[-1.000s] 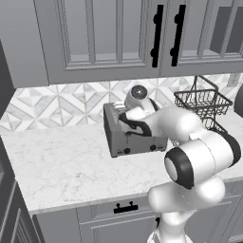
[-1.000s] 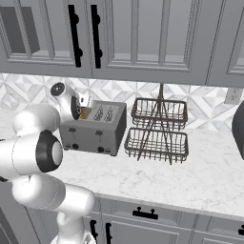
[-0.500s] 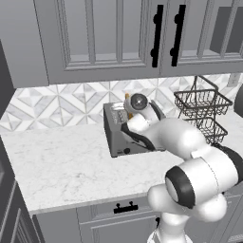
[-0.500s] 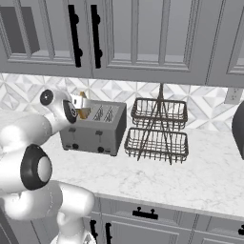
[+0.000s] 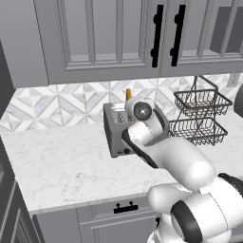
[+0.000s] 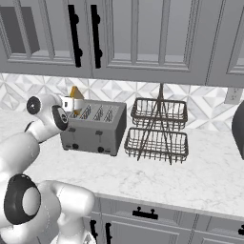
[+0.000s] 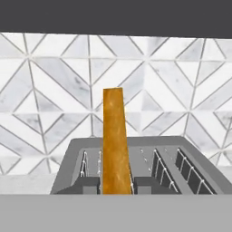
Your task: Start the toaster. Once the lever pops up, take the bread to the plate on the dining counter.
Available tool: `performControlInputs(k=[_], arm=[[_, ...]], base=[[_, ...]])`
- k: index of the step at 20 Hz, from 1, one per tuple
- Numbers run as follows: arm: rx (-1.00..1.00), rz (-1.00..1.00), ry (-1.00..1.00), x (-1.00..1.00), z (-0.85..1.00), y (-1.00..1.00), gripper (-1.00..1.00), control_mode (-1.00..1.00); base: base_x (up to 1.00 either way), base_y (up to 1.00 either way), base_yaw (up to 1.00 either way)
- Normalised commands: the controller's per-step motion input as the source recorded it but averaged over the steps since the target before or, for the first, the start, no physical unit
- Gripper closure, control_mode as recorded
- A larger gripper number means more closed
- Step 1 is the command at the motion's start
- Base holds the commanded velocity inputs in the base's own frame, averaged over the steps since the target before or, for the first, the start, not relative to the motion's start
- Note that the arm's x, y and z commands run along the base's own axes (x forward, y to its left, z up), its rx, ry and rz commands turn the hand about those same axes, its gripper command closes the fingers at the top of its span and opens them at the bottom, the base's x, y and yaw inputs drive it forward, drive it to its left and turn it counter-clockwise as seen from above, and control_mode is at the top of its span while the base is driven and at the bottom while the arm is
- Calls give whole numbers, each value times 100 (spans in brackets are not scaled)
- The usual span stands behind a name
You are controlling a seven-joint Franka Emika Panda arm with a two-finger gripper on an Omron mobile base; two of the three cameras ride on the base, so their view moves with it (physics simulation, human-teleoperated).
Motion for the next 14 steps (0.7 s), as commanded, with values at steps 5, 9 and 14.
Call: performControlInputs(k=[5,9,14], arm=[[14,0,0,-42,76,1,100,-100],[6,0,1,-34,38,4,100,-100],[0,0,0,-44,0,2,100,-100]], base=[[0,0,0],[0,0,0],[0,0,0]])
